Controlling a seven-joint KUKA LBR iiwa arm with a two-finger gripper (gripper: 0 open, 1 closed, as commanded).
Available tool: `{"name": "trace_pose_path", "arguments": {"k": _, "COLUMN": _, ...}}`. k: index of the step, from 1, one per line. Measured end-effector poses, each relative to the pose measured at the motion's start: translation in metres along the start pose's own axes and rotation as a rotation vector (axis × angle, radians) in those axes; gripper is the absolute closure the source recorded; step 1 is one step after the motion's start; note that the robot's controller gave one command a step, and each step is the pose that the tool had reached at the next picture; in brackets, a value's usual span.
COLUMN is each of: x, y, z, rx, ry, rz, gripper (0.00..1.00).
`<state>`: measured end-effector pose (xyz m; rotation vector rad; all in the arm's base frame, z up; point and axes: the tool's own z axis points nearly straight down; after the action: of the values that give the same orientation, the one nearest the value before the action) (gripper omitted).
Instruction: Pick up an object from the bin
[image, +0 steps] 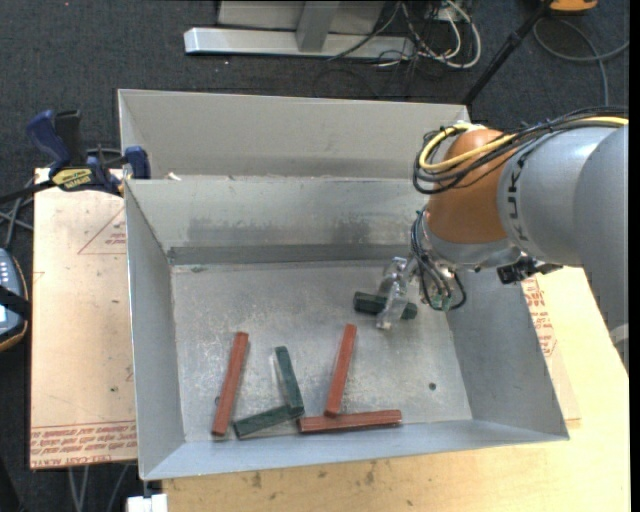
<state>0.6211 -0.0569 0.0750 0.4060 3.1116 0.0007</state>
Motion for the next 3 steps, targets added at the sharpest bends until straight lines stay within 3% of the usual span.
{"name": "trace_pose_path", "arguments": {"k": 3, "x": -0.001, "y": 0.000, "z": -0.024, "rx": 0.000, "ry": -0.001, "rz": 0.000, "gripper": 1.00}}
